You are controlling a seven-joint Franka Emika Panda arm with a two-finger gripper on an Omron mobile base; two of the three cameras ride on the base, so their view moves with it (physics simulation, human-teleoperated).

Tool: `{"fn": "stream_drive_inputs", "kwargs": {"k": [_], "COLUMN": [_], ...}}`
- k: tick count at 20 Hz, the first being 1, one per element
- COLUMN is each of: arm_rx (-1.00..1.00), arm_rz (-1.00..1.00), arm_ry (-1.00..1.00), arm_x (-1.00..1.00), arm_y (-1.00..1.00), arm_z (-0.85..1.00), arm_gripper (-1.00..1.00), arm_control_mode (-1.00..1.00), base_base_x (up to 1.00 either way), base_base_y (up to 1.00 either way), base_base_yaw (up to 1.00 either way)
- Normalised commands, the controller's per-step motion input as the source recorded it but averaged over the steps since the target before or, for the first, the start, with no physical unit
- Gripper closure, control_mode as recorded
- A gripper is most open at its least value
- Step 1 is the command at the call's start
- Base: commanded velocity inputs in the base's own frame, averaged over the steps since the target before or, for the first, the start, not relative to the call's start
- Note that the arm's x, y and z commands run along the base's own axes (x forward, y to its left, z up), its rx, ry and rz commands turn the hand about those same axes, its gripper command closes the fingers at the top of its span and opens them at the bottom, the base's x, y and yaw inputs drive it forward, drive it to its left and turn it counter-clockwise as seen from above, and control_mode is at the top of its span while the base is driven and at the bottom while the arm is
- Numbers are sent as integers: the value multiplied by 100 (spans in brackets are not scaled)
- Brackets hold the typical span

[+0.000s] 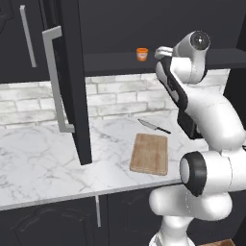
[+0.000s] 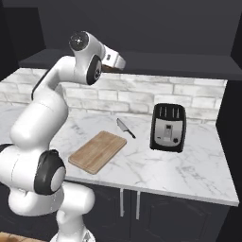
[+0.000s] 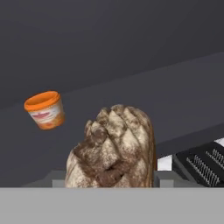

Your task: Pick the bread, place it on the cutting board, pick the jam, place it on the counter, and close the cabinet.

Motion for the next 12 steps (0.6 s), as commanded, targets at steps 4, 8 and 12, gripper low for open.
{"fn": "stream_drive_inputs", "kwargs": {"k": [4,8,12], "arm_rx": [1,4,5], "arm_rz": [0,0,5], "arm_ry": [0,0,0], "arm_x": [-96,-92,-77], "arm_y": [0,0,3], "arm_z": [-5,-17,-37], "arm_gripper": [100,100,100], "arm_control_mode": [-100,-100,-100], "base_base_x": [0,0,0], "base_base_y": [0,0,0], "base_base_yaw": [0,0,0]}}
